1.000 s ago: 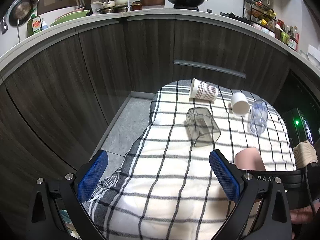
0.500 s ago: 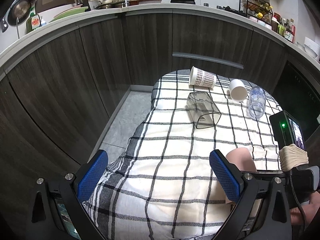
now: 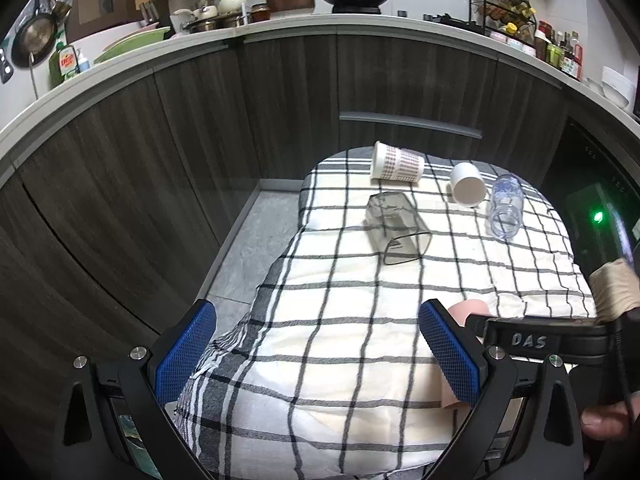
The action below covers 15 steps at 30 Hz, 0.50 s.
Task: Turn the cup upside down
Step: 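Lift the pink cup with the right gripper toward the left gripper, then grasp the pink cup with the left gripper while the right gripper opens and releases it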
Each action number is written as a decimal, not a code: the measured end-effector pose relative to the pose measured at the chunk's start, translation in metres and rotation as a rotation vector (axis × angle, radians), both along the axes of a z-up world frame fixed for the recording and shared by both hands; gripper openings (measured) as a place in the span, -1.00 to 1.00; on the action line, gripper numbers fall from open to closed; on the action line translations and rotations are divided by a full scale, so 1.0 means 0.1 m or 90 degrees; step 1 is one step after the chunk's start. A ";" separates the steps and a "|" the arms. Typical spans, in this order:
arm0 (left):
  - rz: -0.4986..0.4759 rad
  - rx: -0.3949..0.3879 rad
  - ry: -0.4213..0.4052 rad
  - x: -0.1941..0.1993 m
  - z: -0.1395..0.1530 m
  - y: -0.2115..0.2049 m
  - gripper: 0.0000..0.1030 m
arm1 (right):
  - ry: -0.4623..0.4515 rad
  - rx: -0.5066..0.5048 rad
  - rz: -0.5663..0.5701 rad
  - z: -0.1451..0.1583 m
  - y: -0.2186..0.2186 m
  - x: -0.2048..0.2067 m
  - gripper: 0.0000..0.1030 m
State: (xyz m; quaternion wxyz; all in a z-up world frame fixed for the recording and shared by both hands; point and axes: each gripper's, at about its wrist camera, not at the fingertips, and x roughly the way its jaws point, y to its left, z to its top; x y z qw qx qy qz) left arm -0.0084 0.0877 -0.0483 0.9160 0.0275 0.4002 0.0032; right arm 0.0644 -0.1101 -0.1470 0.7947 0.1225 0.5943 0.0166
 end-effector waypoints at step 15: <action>-0.128 -0.013 0.034 0.17 -0.01 -0.97 1.00 | -0.119 -0.118 -0.059 0.69 -0.81 -0.33 0.59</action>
